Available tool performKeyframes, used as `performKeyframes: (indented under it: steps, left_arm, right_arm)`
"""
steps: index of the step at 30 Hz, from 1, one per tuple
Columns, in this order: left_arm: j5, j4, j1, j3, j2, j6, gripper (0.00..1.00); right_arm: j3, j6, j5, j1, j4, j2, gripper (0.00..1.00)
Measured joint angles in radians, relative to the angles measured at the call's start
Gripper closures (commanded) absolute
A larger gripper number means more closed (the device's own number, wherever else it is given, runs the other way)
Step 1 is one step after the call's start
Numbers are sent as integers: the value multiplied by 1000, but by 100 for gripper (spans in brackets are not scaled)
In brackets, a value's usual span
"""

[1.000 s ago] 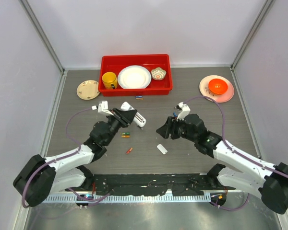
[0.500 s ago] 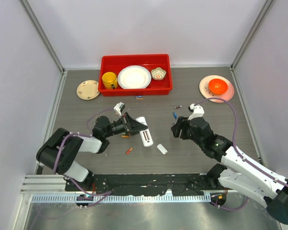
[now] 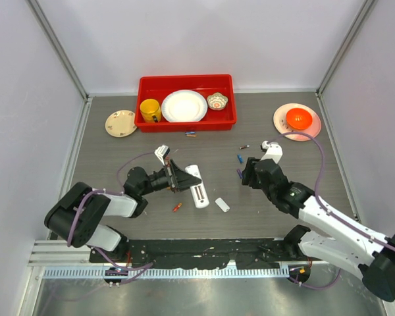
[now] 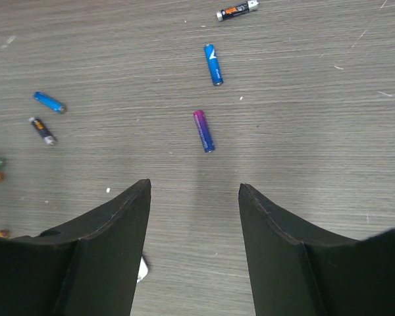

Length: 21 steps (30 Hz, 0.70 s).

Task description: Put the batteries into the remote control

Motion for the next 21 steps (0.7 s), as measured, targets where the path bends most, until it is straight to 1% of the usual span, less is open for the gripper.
performKeyframes:
  steps: [2, 5, 8, 14, 21]
  left_arm:
    - [-16, 0, -15, -7, 0, 27, 100]
    - [-38, -3, -60, -14, -26, 76, 100]
    - [-57, -1, -92, -42, -100, 121, 100]
    - [-94, 4, -96, -103, -198, 166, 100]
    - [-142, 0, -96, -174, -274, 181, 100]
  right_arm:
    - [22, -24, 9, -1, -3, 55, 43]
    - [80, -71, 19, -1, -11, 148, 49]
    - [130, -105, 2, -9, 2, 237, 49]
    - [144, -129, -49, -11, 36, 412, 51]
    - [148, -158, -44, -23, 49, 487, 54]
